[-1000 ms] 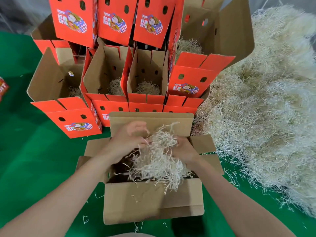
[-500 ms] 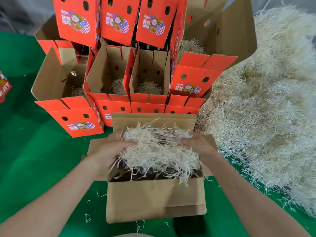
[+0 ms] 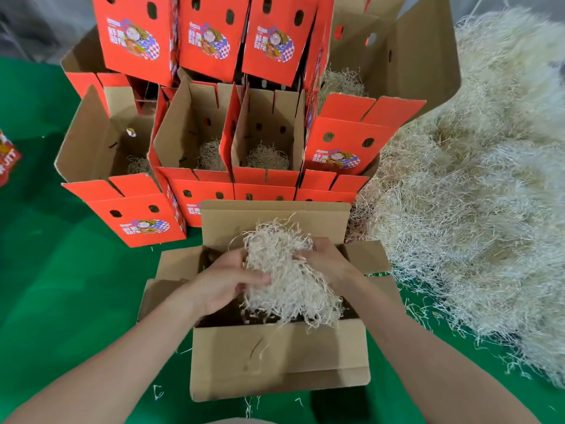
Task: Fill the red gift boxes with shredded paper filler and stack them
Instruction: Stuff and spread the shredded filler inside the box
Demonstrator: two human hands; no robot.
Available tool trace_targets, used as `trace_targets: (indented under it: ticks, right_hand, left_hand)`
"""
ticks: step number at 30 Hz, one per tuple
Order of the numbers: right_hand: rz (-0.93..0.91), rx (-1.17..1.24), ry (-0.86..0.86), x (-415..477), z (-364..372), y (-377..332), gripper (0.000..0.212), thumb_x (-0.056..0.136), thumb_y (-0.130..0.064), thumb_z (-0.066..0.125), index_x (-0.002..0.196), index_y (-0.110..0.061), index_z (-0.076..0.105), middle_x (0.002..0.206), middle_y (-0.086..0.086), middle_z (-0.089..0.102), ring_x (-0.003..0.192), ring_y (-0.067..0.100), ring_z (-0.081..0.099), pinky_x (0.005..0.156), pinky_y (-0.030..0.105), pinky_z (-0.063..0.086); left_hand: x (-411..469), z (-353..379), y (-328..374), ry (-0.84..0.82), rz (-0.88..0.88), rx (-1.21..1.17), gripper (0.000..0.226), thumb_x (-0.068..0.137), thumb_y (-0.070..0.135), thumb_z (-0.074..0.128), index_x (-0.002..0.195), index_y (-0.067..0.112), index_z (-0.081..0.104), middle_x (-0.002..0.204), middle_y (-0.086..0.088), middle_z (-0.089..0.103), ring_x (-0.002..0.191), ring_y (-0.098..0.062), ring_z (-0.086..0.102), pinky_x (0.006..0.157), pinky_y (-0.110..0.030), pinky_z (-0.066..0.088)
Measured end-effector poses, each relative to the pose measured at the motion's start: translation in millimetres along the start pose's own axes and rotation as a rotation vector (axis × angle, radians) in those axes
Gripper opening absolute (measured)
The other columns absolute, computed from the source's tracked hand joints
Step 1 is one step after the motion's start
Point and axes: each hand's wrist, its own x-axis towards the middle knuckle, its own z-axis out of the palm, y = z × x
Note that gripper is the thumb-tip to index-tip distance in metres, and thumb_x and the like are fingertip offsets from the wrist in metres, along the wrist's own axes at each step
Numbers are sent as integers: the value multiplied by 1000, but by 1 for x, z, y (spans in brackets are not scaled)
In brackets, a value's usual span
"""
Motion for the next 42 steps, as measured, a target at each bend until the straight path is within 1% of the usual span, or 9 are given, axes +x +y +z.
trace_targets:
  ticks: [4,7,12,16,19,26,34,39,42]
  right_hand:
    - [40,16,111,-8,-30,2,25,87,-26,60,104,-14,45,87,1,58,50,-2,55,46,13,44]
    - [60,39,61,-6,-36,6,55,86,-27,60,133,-16,33,128,12,48,121,31,49,93,38,45]
    - [15,-68,-279,-8,-4,-4,88,70,-31,72,142,-14,25,131,-4,42,133,29,34,110,48,26]
    - [-43,-243,-118,-2,3,2,74,77,-15,65,139,-2,28,86,-8,62,72,0,60,58,16,48]
    - [-24,-82,57,3,-30,14,87,79,-19,68,146,-9,13,122,10,54,82,4,61,78,18,45]
    - [32,185,26,-1,-44,6,100,71,-25,70,146,-17,5,143,11,26,128,27,27,109,50,17]
    - [-29,-53,-90,0,-5,-2,26,81,-1,61,96,-18,49,93,-11,58,76,4,62,59,8,47]
    - [53,86,76,5,-41,10,86,84,-19,65,147,-11,7,145,12,34,130,28,34,106,48,27]
    - [85,144,105,8,-34,8,90,85,-23,63,148,-13,0,151,13,23,135,33,26,107,53,23]
  left_hand:
    - [-6,-21,-2,182,-14,0,98,46,17,79,135,13,37,126,-3,53,114,-13,46,103,-32,29]
    - [-6,-20,3,209,-30,47,120,40,28,82,145,13,25,149,-9,30,138,-22,23,113,-38,13]
    - [1,8,7,206,-10,-19,95,61,28,80,142,10,32,135,-12,51,114,-25,56,98,-43,44]
    - [1,13,10,285,-39,-55,49,73,-2,73,116,6,51,98,-1,69,86,-11,66,70,-28,53]
    - [-5,-10,13,397,-26,-157,80,75,-5,66,143,14,27,145,-7,35,134,-23,30,109,-41,22]
    - [-9,-22,12,305,-21,-106,102,71,-2,70,149,17,8,152,-6,23,140,-21,18,114,-42,7]
    - [0,21,19,386,-6,287,10,74,-4,65,71,0,57,51,-5,56,45,-6,55,43,-16,39]
    - [-7,-12,22,638,42,456,65,83,12,64,138,2,33,78,-4,47,70,-14,47,55,-16,40]
    - [-2,-20,14,419,-53,243,87,76,20,73,144,9,22,134,-12,43,120,-27,43,99,-35,33]
